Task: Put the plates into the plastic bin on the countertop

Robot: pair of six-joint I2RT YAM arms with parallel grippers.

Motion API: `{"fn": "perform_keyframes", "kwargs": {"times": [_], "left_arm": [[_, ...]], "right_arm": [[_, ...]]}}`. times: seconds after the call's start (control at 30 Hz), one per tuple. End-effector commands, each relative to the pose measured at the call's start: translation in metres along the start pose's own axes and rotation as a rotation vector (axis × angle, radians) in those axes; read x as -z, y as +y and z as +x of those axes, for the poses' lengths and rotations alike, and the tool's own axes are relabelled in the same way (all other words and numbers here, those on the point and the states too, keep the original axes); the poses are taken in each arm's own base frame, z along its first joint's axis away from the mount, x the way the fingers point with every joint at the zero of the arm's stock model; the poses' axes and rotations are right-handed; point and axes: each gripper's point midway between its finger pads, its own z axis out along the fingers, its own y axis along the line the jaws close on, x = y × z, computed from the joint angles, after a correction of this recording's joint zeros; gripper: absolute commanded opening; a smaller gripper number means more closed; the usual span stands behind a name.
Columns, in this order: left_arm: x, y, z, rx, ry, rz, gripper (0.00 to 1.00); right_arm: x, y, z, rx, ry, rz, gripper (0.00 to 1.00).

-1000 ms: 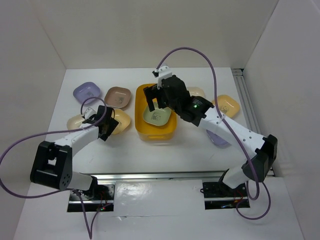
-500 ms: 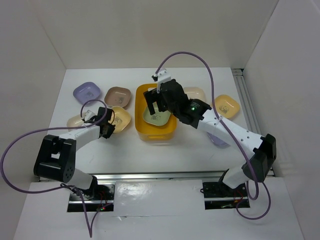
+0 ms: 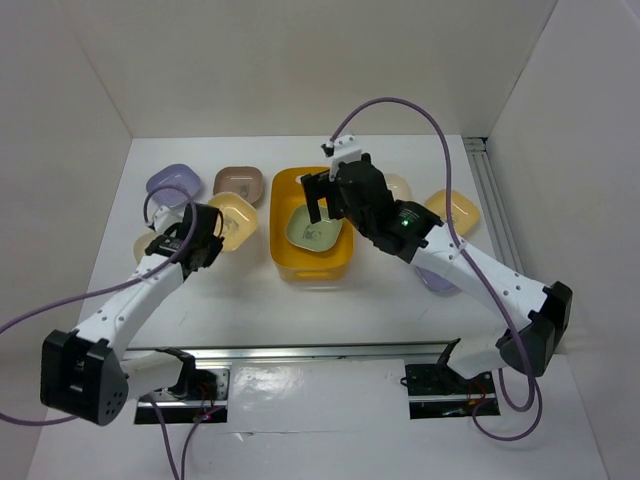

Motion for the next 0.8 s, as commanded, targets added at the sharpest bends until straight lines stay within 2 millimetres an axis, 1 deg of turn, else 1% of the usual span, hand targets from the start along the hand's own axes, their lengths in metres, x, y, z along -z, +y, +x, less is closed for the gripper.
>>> {"fn": "perform_keyframes", "kwargs": {"times": [0.0, 0.07, 0.1, 0.13, 0.17, 0.2, 0.23, 0.27, 0.3, 0.33, 0.37, 0.4, 0.43, 0.47, 0.5, 0.53, 0.57, 0.6, 0.63, 0.67, 0.73, 0.77], "left_arm": [[0.049, -0.037, -0.041, -0.014, -0.109, 0.130, 0.00], [0.067, -0.057, -0.050, -0.050, -0.124, 0.222, 0.00], [0.082, -0.073, -0.053, -0.066, -0.118, 0.294, 0.00], [0.091, -0.088, -0.058, -0.125, -0.137, 0.359, 0.00], [0.099, -0.101, -0.056, -0.168, -0.128, 0.412, 0.00], [0.108, -0.123, -0.047, -0.223, -0.083, 0.487, 0.00], [0.113, -0.135, -0.042, -0.329, -0.080, 0.540, 0.00], [0.116, -0.149, -0.035, -0.382, -0.063, 0.584, 0.00], [0.134, -0.174, -0.031, -0.433, -0.035, 0.674, 0.00], [0.119, -0.185, -0.010, -0.559, 0.010, 0.668, 0.00], [0.118, -0.193, 0.000, -0.615, 0.034, 0.676, 0.00], [0.130, -0.212, 0.001, -0.652, 0.038, 0.718, 0.00], [0.125, -0.211, 0.016, -0.734, 0.069, 0.695, 0.00], [0.120, -0.214, 0.027, -0.774, 0.097, 0.689, 0.00], [0.108, -0.221, 0.039, -0.806, 0.125, 0.666, 0.00], [0.104, -0.222, 0.049, -0.838, 0.151, 0.665, 0.00], [0.098, -0.221, 0.058, -0.869, 0.172, 0.649, 0.00], [0.080, -0.219, 0.071, -0.903, 0.212, 0.615, 0.00], [0.079, -0.223, 0.076, -0.913, 0.221, 0.613, 0.00], [0.072, -0.219, 0.081, -0.923, 0.240, 0.589, 0.00], [0.054, -0.212, 0.090, -0.941, 0.262, 0.537, 0.00], [0.050, -0.211, 0.092, -0.944, 0.268, 0.529, 0.00]], "right_arm": [[0.014, -0.038, -0.020, -0.093, -0.063, 0.135, 1.00], [0.015, -0.057, -0.016, -0.140, -0.049, 0.188, 1.00], [0.016, -0.067, -0.015, -0.180, -0.052, 0.212, 1.00], [0.012, -0.085, -0.008, -0.202, -0.031, 0.245, 1.00], [0.015, -0.093, -0.008, -0.223, -0.034, 0.251, 1.00], [0.017, -0.096, 0.000, -0.239, -0.021, 0.237, 1.00], [0.018, -0.110, 0.005, -0.252, -0.015, 0.263, 1.00], [0.019, -0.115, 0.009, -0.266, -0.011, 0.268, 1.00], [0.022, -0.121, 0.013, -0.272, -0.008, 0.276, 1.00], [0.026, -0.132, 0.019, -0.292, -0.005, 0.296, 1.00], [0.029, -0.140, 0.022, -0.298, -0.007, 0.314, 1.00], [0.033, -0.146, 0.026, -0.302, 0.001, 0.331, 1.00], [0.039, -0.151, 0.035, -0.306, 0.018, 0.339, 1.00], [0.044, -0.165, 0.035, -0.329, 0.013, 0.375, 1.00], [0.048, -0.171, 0.047, -0.329, 0.044, 0.397, 1.00], [0.055, -0.177, 0.052, -0.354, 0.049, 0.417, 1.00], [0.060, -0.189, 0.058, -0.377, 0.056, 0.453, 1.00], [0.066, -0.194, 0.067, -0.392, 0.078, 0.475, 1.00], [0.071, -0.199, 0.075, -0.417, 0.082, 0.495, 1.00], [0.075, -0.207, 0.078, -0.441, 0.076, 0.522, 1.00], [0.081, -0.213, 0.094, -0.455, 0.102, 0.550, 1.00], [0.086, -0.213, 0.095, -0.473, 0.089, 0.548, 1.00]]}}
